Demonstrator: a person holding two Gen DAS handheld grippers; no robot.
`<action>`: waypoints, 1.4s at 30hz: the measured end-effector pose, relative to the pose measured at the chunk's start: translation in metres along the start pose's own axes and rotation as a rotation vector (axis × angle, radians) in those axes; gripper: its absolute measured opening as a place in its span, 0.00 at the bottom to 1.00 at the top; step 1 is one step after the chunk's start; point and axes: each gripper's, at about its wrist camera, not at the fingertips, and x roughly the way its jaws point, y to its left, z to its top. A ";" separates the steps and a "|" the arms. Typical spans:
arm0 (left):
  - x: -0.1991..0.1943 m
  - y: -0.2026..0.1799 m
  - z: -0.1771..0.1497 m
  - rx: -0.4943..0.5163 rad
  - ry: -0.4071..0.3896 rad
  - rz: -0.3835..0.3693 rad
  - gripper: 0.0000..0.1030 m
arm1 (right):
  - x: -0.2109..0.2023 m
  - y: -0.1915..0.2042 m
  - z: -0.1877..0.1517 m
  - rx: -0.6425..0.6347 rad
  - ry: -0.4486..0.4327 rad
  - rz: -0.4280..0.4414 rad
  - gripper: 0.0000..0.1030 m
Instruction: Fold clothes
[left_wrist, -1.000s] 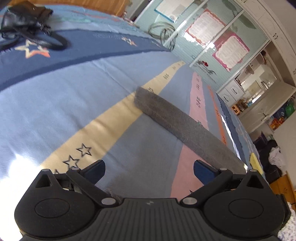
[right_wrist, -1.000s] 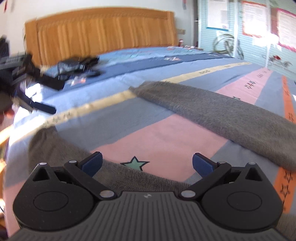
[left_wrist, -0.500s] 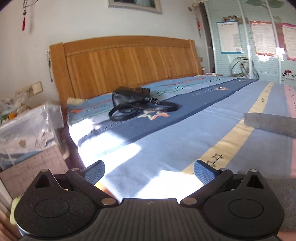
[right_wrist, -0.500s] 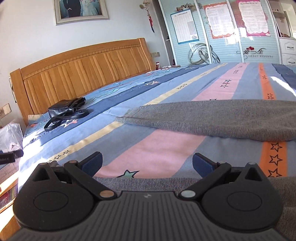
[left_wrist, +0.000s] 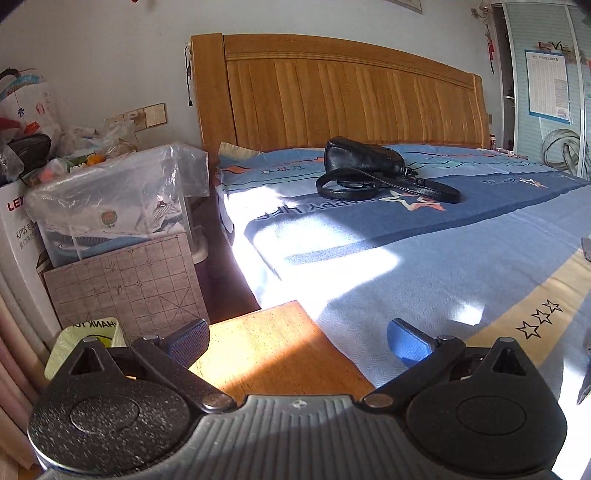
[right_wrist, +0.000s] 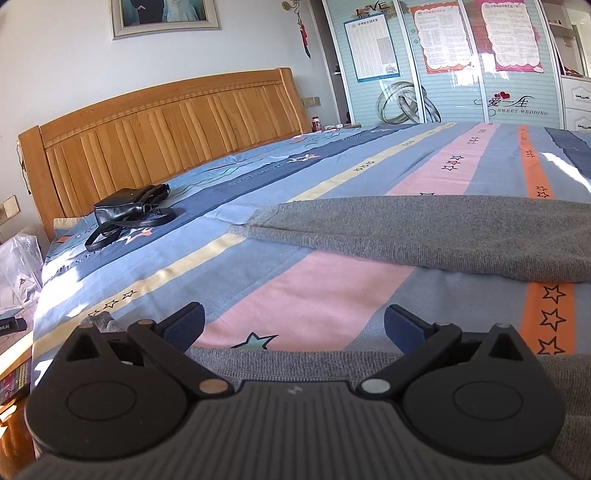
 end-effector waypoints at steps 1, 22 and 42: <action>0.001 -0.004 0.003 -0.020 -0.003 -0.033 0.99 | 0.000 0.000 0.000 -0.001 -0.001 0.000 1.00; -0.088 -0.196 0.013 0.149 0.192 -0.780 0.99 | -0.067 -0.038 0.005 0.086 0.006 0.054 1.00; -0.039 -0.207 0.024 0.149 0.306 -0.926 0.99 | -0.128 -0.178 -0.006 0.683 -0.013 0.262 1.00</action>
